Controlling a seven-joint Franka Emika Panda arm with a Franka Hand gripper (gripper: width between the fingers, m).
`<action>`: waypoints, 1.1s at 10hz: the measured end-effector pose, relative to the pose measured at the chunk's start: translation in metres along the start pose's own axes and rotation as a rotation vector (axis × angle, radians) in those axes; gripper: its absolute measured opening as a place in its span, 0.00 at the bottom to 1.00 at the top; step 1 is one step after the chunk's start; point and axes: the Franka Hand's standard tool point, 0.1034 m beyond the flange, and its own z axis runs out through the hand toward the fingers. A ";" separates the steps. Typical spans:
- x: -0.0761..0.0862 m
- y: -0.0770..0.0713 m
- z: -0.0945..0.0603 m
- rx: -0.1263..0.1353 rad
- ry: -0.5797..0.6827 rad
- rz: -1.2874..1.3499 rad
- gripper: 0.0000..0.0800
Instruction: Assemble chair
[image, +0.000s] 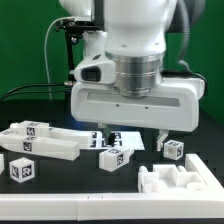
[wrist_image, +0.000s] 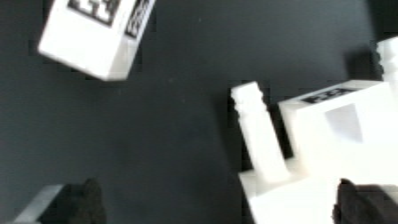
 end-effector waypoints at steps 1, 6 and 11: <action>-0.002 0.009 0.000 0.022 -0.041 0.002 0.81; -0.015 0.019 0.007 0.042 -0.397 0.033 0.81; -0.004 0.033 0.021 0.148 -0.520 0.157 0.81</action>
Offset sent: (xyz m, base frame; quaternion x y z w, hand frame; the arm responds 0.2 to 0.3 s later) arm 0.0000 0.0000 0.0000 0.0000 -0.1938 0.0000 0.9810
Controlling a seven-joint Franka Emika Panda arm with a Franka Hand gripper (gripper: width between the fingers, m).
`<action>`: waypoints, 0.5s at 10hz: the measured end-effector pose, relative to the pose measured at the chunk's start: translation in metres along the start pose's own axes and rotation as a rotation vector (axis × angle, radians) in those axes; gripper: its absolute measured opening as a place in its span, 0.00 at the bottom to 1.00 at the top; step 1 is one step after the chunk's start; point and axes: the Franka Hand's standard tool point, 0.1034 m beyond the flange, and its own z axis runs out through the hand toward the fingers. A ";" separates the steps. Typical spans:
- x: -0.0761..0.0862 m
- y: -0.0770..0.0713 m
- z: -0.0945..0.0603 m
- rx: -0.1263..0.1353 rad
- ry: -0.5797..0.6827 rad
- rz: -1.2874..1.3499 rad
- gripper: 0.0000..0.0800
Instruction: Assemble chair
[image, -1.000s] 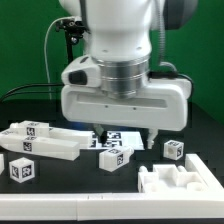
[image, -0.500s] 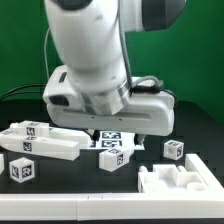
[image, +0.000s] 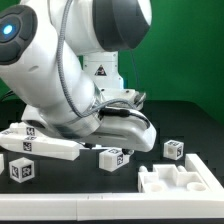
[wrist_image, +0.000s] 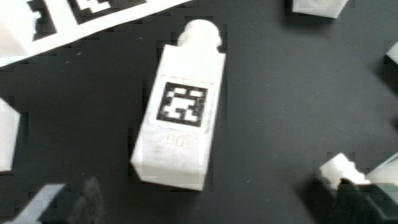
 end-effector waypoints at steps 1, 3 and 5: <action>-0.001 0.000 0.002 0.009 -0.010 0.006 0.81; -0.004 0.005 0.010 0.062 -0.088 0.045 0.81; -0.004 0.002 0.011 0.060 -0.085 0.039 0.81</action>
Offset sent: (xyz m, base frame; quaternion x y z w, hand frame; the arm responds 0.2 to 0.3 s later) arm 0.0000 0.0000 0.0000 0.0000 0.0000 0.0000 1.0000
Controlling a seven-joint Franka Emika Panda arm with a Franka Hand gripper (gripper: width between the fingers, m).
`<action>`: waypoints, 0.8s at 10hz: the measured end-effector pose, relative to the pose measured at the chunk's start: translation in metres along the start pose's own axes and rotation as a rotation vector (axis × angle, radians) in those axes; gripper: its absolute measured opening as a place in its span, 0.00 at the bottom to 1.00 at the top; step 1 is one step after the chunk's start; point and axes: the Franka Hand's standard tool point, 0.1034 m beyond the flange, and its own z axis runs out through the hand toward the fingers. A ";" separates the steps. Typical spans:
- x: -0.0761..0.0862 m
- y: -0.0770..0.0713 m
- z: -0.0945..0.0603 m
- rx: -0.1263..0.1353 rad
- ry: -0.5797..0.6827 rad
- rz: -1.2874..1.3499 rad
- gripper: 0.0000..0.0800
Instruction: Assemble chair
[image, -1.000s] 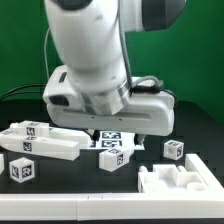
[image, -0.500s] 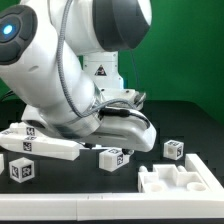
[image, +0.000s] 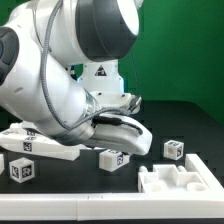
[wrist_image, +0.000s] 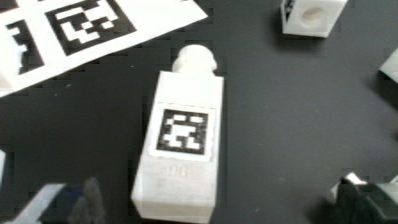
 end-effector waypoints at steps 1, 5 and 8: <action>0.000 0.000 0.005 0.041 -0.024 0.045 0.81; 0.006 0.020 0.026 0.118 -0.160 0.153 0.81; 0.010 0.026 0.031 0.138 -0.177 0.172 0.81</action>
Offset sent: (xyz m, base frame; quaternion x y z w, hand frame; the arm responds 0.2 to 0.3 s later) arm -0.0073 -0.0017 -0.0105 0.0630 -0.1268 0.0858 0.9862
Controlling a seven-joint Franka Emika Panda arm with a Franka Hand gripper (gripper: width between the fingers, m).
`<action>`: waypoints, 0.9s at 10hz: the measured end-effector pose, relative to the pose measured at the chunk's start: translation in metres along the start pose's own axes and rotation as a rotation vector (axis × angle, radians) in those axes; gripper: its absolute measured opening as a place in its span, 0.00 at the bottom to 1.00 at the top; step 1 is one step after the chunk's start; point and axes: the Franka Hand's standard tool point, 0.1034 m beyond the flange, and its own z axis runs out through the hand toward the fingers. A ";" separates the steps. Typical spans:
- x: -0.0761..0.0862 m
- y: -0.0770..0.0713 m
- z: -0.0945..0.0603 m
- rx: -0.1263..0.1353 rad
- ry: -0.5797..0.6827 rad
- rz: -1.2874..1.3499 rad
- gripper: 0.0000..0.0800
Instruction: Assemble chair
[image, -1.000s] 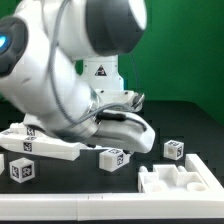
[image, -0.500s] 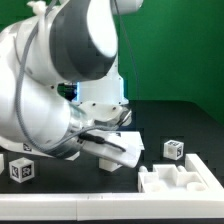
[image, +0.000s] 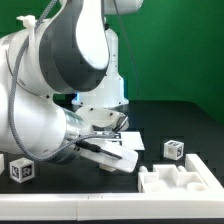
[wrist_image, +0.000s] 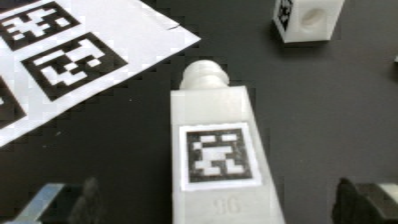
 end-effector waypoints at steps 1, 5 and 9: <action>0.002 0.002 0.001 0.000 -0.003 0.005 0.81; 0.002 0.001 0.002 -0.002 -0.004 0.003 0.35; -0.030 -0.026 -0.020 -0.014 0.048 -0.069 0.36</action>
Offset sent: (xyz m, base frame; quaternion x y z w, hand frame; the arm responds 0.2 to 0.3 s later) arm 0.0000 0.0000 0.0000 0.0000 0.0000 0.0000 1.0000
